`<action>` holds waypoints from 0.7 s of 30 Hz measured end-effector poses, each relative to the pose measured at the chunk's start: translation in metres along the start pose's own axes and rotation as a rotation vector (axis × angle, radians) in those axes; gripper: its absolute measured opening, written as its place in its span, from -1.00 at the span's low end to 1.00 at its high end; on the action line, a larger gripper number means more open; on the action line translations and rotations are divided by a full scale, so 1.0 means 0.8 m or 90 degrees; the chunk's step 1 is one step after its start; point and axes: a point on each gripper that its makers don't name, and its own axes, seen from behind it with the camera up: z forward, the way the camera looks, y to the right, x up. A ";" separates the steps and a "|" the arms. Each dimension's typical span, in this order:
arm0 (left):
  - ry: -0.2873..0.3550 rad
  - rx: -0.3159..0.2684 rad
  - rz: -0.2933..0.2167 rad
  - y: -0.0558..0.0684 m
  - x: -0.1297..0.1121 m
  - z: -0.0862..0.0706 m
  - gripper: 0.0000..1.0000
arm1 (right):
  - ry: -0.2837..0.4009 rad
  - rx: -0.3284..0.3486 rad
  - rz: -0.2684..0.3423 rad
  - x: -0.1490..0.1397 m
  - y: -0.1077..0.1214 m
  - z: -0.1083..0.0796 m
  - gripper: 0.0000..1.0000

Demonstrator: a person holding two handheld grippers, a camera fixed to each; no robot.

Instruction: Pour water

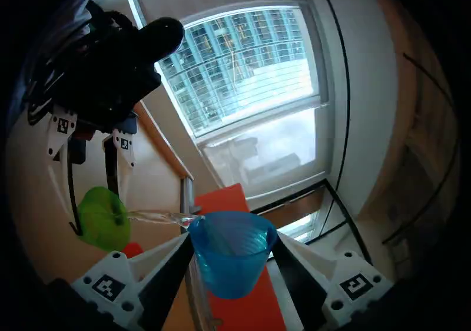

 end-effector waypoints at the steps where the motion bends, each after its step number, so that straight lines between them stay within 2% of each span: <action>1: 0.000 0.000 0.000 0.000 0.000 0.000 0.70 | 0.000 -0.001 -0.004 0.000 0.001 0.000 0.82; 21: 0.001 0.000 -0.002 -0.003 0.001 0.003 0.70 | 0.002 -0.015 -0.087 0.007 0.019 -0.003 0.82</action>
